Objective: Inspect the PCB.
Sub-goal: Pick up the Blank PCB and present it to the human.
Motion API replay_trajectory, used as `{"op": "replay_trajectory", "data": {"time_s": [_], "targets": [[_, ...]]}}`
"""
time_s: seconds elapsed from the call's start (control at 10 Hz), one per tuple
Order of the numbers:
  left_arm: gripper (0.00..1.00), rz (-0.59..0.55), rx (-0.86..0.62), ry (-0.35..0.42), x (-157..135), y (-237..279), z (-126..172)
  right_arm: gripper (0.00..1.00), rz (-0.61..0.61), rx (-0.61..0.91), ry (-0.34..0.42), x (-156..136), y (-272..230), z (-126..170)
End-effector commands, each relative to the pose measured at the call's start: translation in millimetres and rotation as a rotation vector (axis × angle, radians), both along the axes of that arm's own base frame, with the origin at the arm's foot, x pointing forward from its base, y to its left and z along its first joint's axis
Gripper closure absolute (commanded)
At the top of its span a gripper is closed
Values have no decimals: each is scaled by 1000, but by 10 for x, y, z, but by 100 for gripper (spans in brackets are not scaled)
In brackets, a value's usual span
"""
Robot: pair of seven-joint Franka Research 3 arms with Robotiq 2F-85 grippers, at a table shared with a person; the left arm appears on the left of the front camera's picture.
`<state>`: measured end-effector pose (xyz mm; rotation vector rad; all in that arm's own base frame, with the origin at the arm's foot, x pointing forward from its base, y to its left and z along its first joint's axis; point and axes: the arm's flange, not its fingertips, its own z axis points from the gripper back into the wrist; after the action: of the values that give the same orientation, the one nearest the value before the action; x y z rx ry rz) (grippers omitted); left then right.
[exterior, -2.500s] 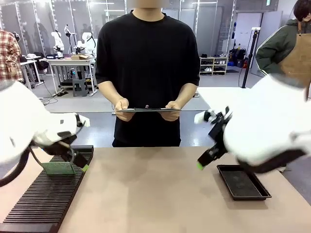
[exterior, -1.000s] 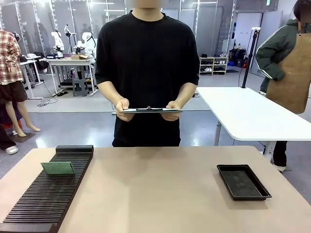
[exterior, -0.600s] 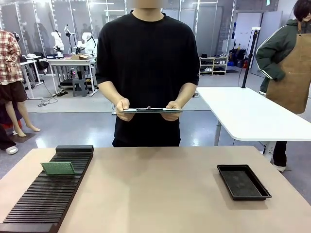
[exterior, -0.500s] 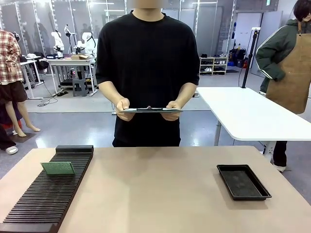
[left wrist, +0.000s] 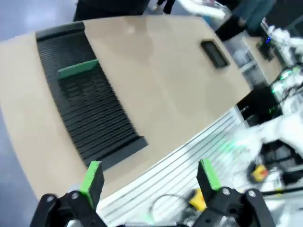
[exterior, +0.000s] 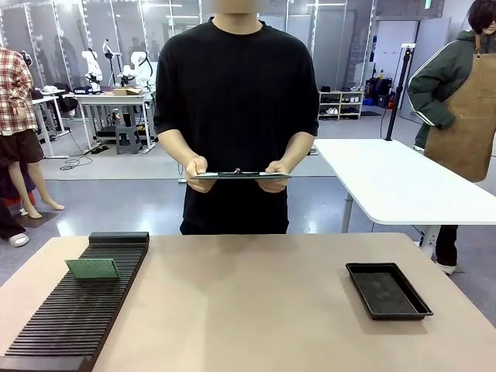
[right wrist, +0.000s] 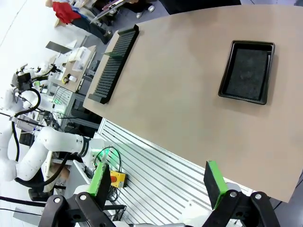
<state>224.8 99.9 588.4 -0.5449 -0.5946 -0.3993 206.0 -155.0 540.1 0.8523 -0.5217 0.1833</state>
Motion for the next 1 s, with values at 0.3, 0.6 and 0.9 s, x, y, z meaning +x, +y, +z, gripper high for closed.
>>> {"op": "replay_trajectory", "data": {"time_s": [0.3, 0.6, 0.9], "targets": [[0, -444, 777, -224, 1332, -805, -357, 0, 10, 2, -13, -4, -5, 12], [0, -547, 831, -181, 1719, -1019, -926, 0, 10, 2, -13, -4, -5, 12], [0, -517, 762, -183, 1846, -971, -965, 0, 10, 2, -13, -4, -5, 12]]}}
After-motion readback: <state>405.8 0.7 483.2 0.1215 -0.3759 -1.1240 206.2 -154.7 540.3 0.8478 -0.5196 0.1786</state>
